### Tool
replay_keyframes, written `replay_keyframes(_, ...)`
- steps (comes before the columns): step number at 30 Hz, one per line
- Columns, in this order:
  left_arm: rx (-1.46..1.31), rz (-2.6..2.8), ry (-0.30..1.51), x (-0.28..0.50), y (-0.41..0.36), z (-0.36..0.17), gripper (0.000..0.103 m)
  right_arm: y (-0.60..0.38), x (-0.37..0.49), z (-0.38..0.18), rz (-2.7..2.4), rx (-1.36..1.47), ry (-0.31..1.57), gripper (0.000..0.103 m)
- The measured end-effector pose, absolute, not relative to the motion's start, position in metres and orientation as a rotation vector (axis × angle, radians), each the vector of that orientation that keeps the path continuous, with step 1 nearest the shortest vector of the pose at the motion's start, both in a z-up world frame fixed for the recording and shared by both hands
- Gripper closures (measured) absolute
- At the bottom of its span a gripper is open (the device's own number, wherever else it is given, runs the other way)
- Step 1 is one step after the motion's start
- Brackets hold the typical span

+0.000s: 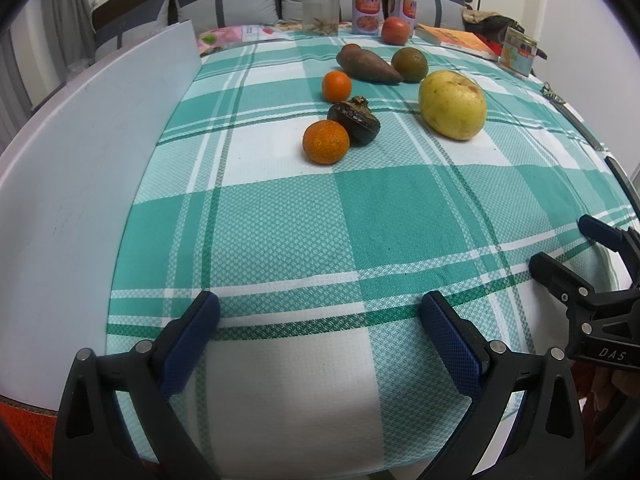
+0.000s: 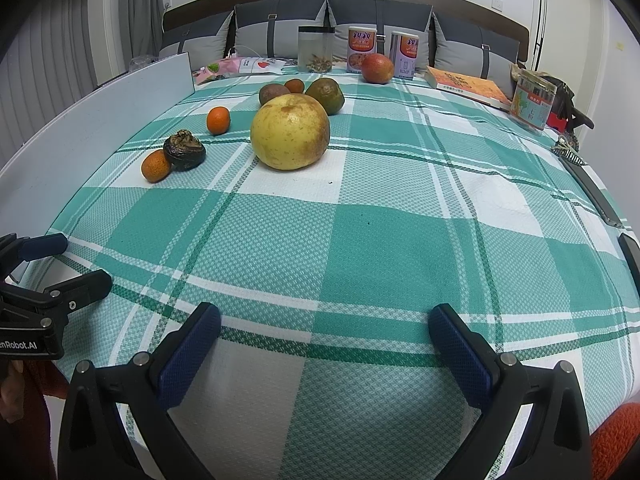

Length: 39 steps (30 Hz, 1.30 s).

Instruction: Organize fruits

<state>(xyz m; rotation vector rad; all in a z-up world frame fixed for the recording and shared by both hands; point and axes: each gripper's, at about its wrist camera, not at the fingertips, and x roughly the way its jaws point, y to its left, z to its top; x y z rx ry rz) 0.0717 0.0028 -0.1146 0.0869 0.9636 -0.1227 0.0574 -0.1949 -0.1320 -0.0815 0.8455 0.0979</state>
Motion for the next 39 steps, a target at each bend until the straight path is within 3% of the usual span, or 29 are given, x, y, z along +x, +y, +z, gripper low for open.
replay_keyframes(26, 0.070, -0.158, 1.001, 0.079, 0.007, -0.111, 0.003, -0.195, 0.056, -0.132, 0.098, -0.082, 0.846, 0.000)
replay_keyframes(39, 0.057, -0.242, 0.961, 0.159, 0.005, -0.095, 0.005, -0.194, 0.057, -0.132, 0.107, -0.086, 0.838, 0.000)
